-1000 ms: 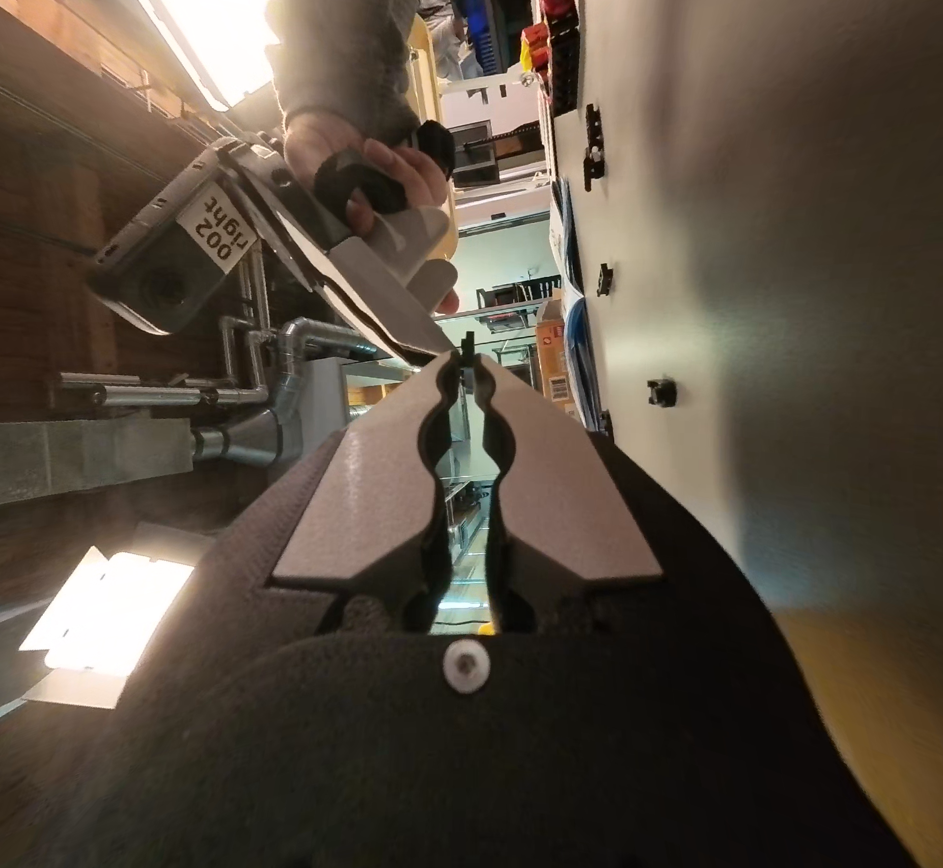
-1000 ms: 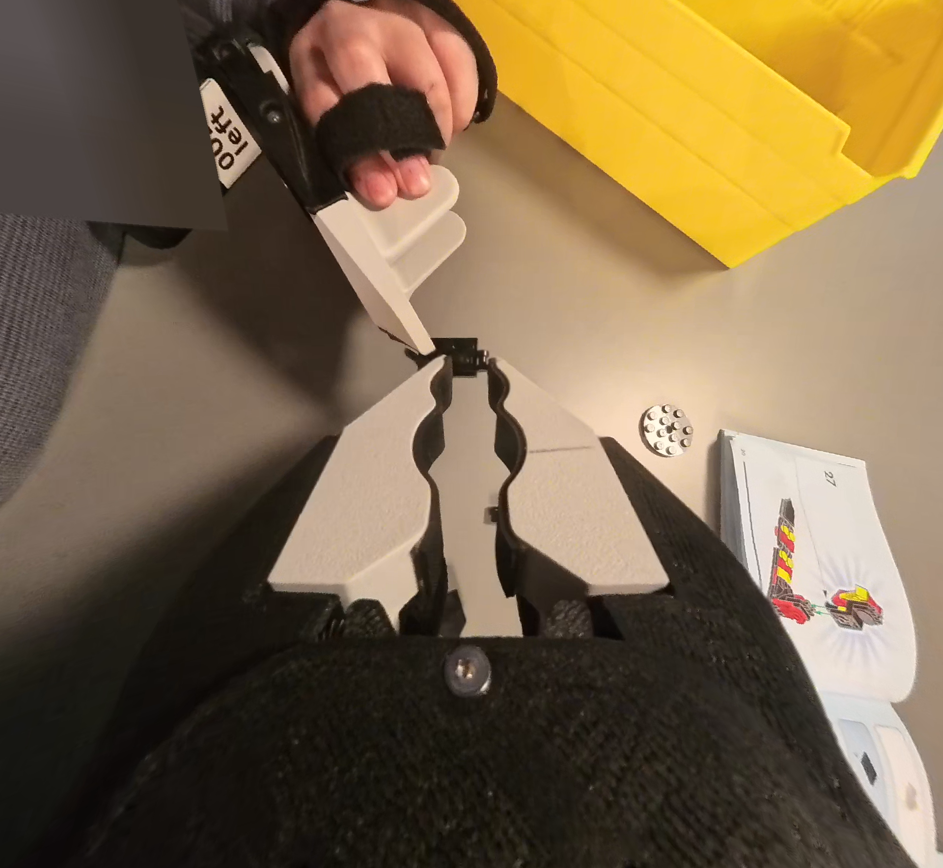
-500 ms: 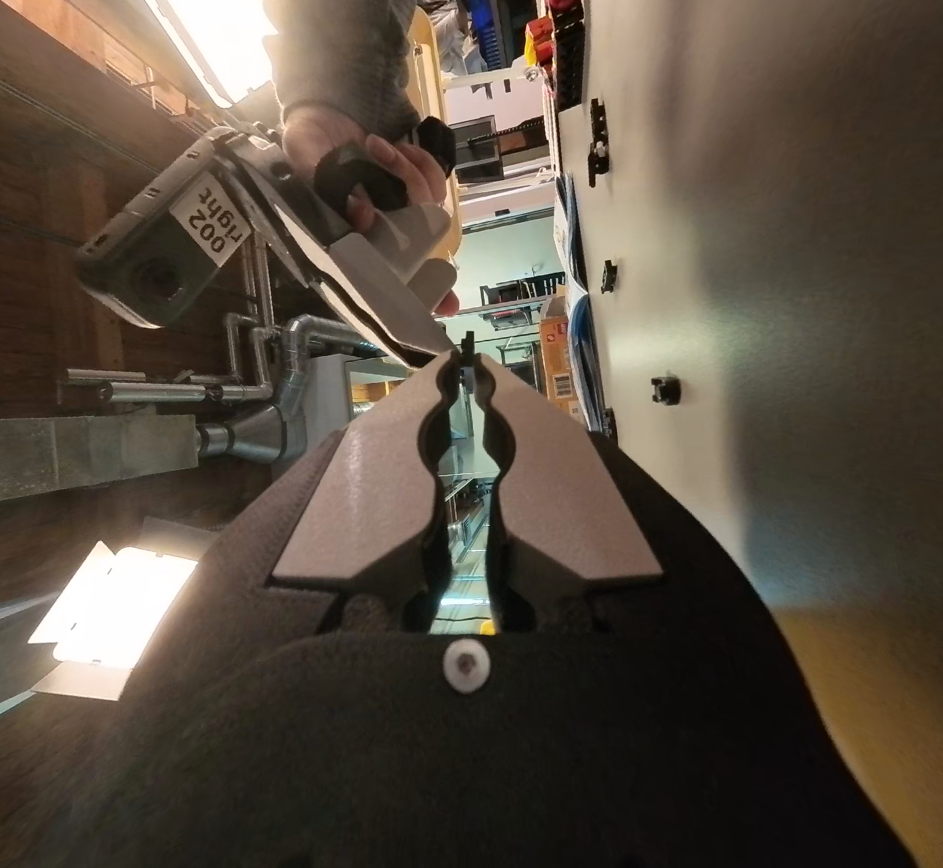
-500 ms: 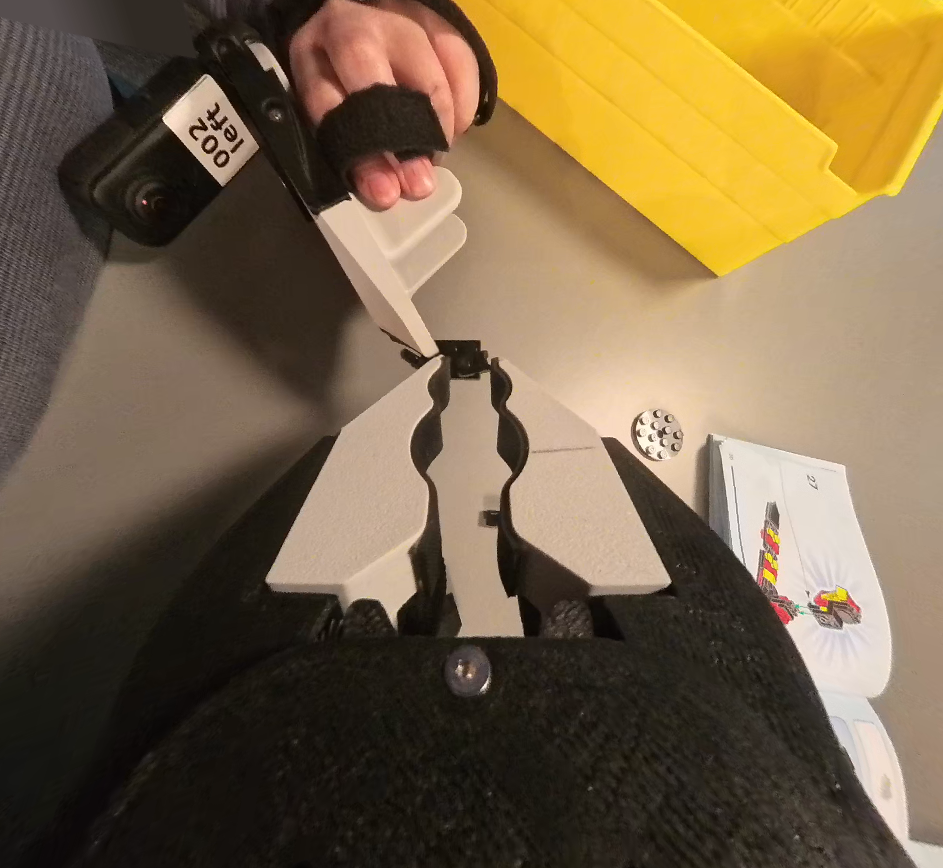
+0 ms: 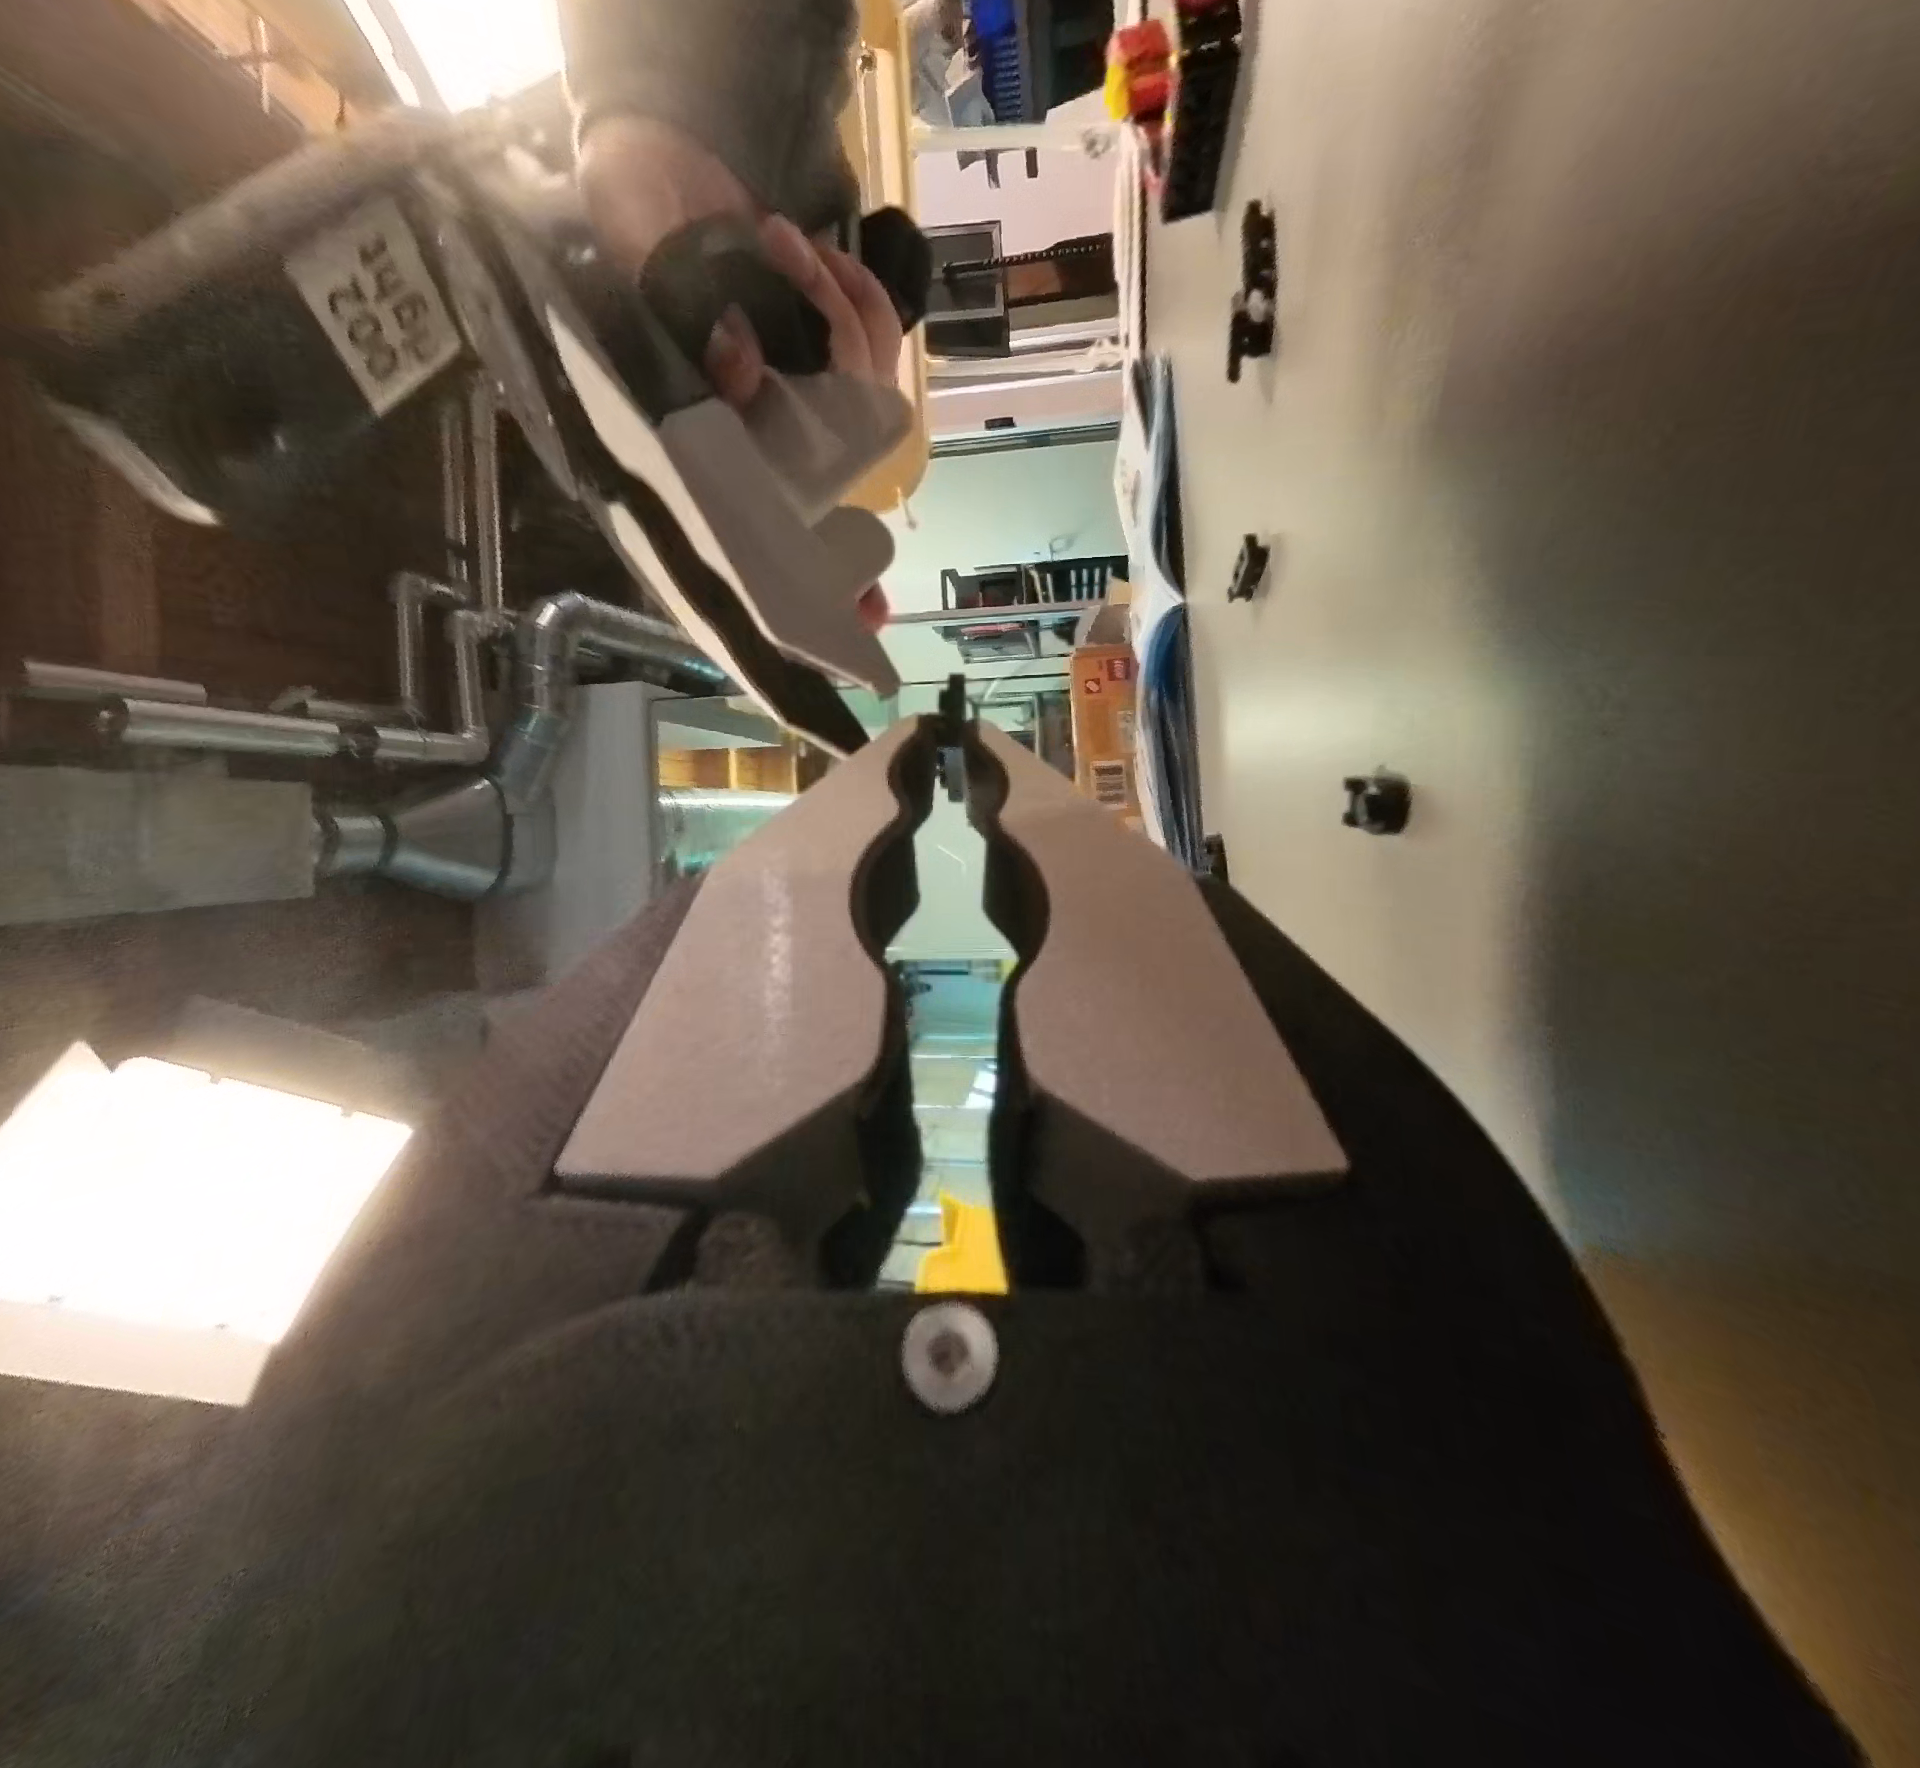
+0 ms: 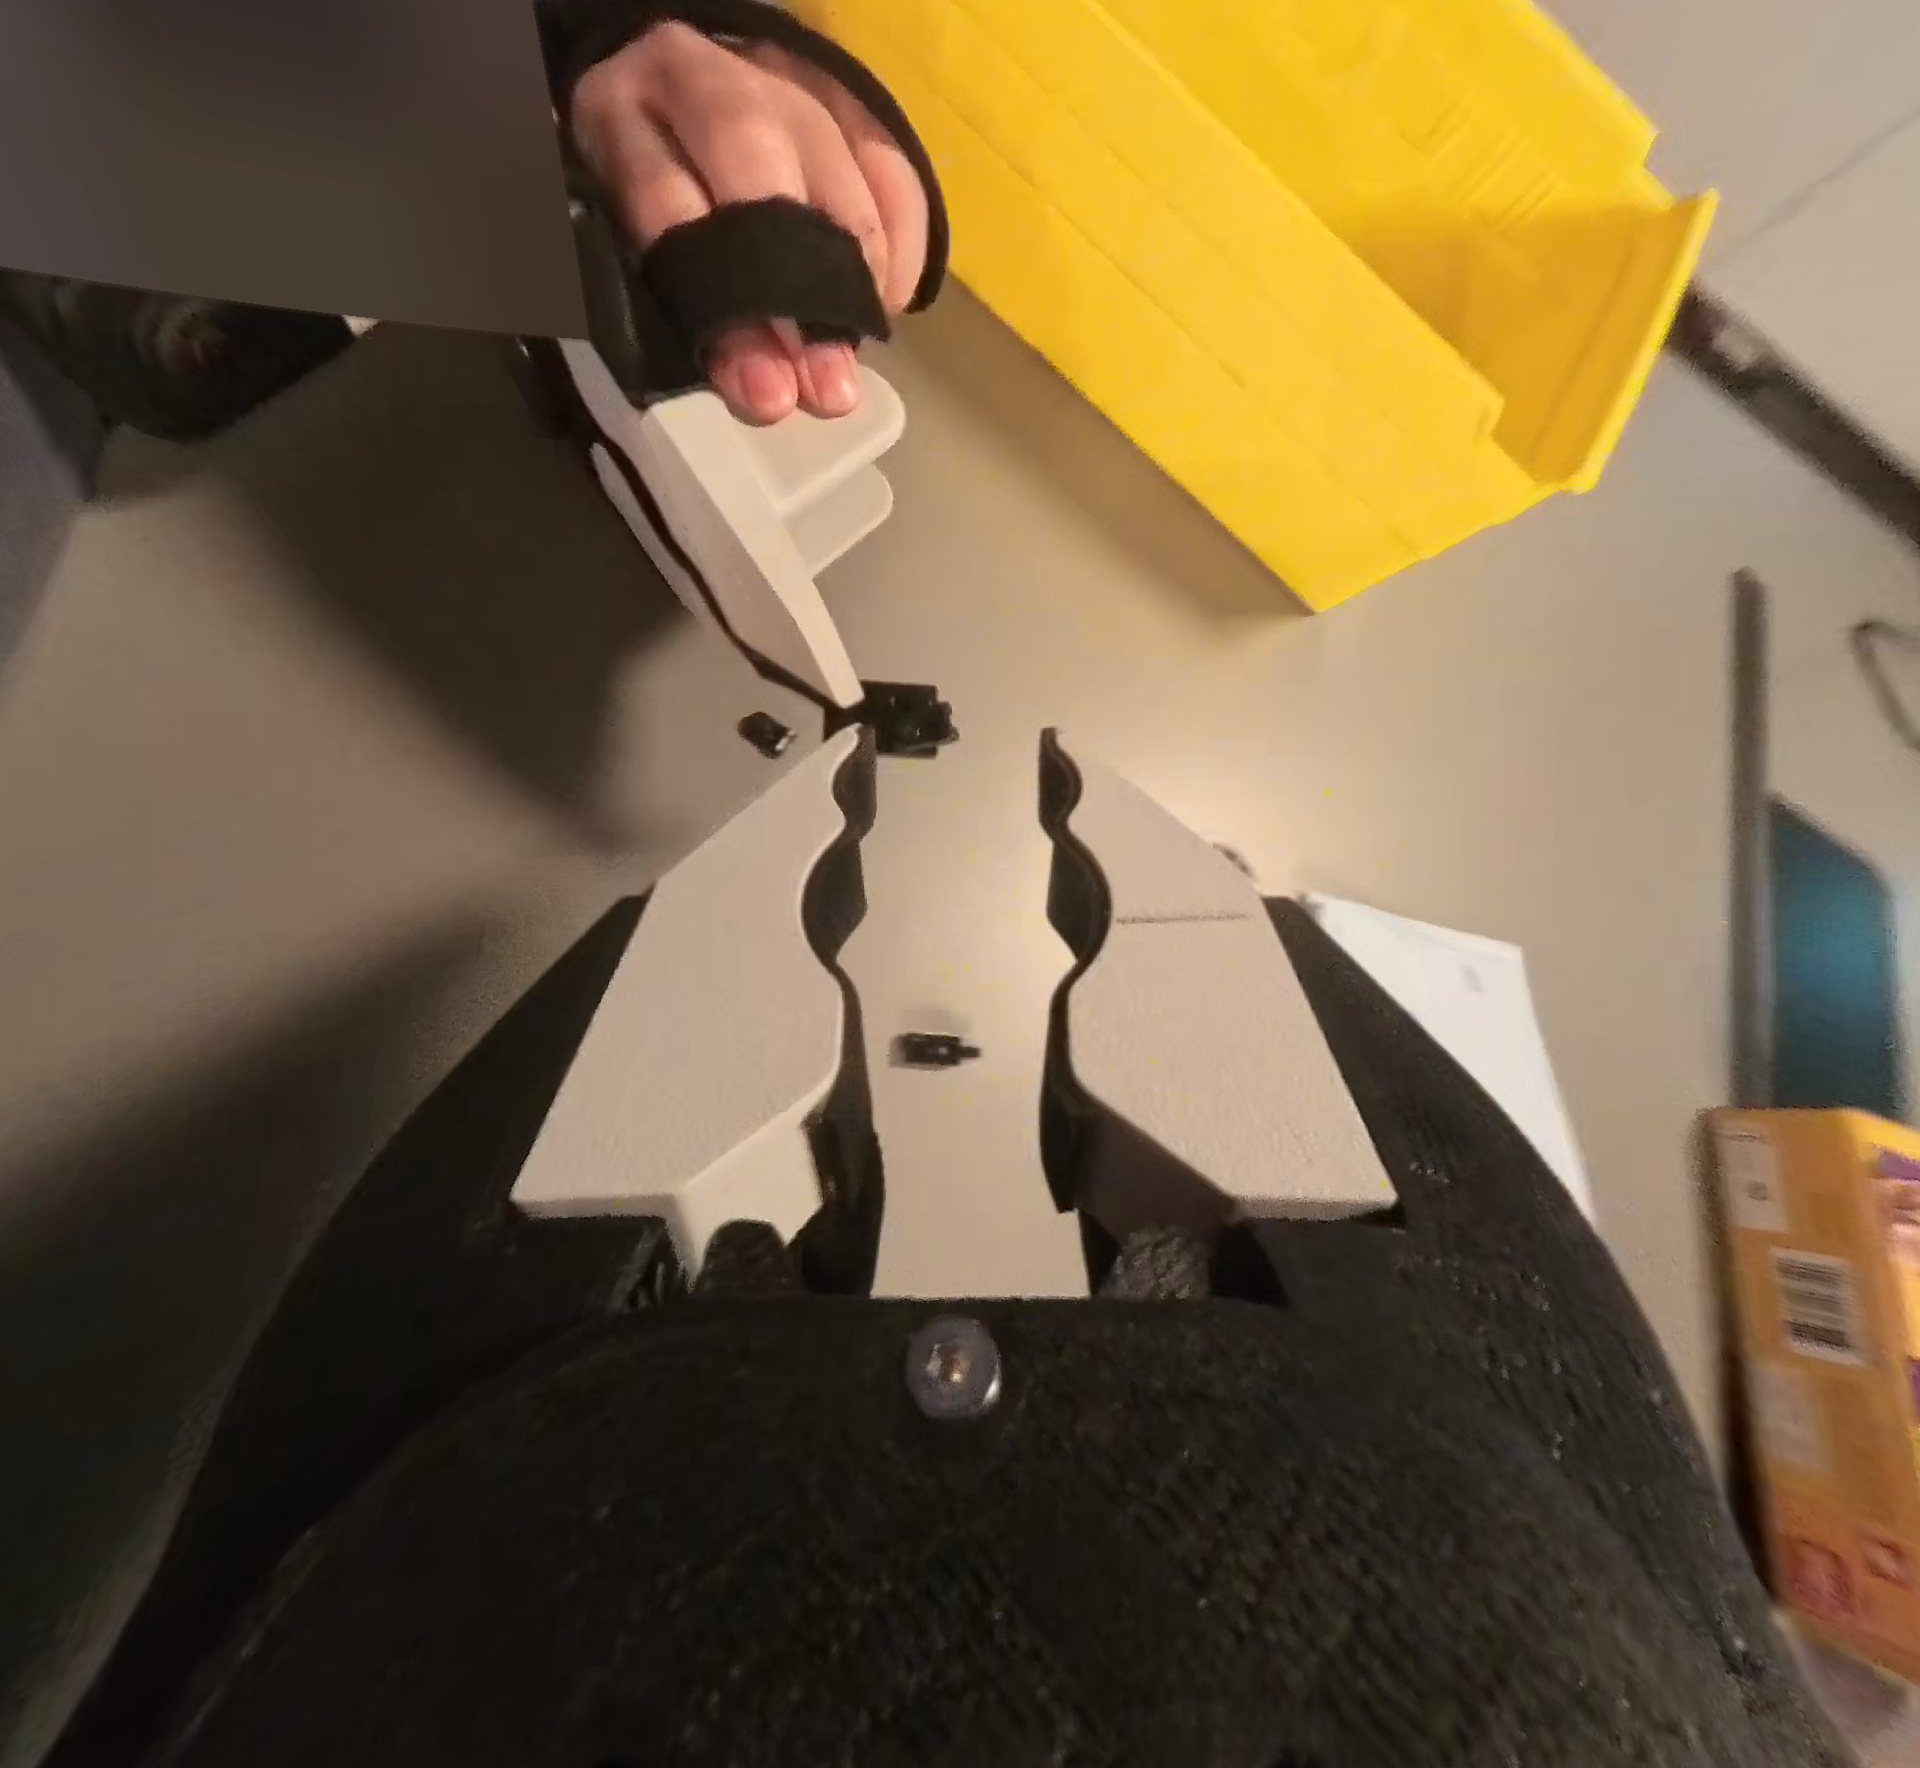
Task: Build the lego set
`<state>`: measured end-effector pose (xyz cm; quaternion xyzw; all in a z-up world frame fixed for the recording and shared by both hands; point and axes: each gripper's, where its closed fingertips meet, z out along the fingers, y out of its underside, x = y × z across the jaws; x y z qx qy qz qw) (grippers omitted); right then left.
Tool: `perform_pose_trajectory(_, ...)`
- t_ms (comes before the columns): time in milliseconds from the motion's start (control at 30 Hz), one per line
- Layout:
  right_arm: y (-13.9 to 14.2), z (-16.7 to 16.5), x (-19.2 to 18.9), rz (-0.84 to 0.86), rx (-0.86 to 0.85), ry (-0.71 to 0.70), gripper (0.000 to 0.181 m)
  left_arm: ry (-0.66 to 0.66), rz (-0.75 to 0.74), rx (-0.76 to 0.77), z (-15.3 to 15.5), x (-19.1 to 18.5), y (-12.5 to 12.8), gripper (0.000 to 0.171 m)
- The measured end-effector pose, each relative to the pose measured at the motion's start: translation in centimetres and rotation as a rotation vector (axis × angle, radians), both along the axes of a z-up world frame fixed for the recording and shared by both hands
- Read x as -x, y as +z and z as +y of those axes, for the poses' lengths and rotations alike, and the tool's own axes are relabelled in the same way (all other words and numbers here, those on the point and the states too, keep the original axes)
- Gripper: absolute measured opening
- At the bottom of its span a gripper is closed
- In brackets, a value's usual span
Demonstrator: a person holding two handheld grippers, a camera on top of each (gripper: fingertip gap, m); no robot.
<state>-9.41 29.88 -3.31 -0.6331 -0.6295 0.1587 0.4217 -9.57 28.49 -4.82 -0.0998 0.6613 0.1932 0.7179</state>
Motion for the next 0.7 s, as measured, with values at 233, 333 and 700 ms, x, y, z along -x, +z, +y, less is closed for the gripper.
perform_pose_trajectory(233, -0.1, 0.1, 0.2, -0.115, -0.722, 0.066, 0.044, 0.016, -0.026, 0.077, 0.7, 0.3, 0.3, 0.004)
perform_pose_trajectory(333, -1.6, 0.1, 0.1, -0.279, -1.001, 0.083, 0.043, 0.02, -0.027, 0.106, 0.9, 0.3, 0.2, 0.003)
perform_pose_trajectory(700, -2.7, 0.9, 0.8, -0.314, -1.17, 0.048, 0.034, 0.021, 0.0, 0.128, 0.9, 0.2, -0.4, 0.004)
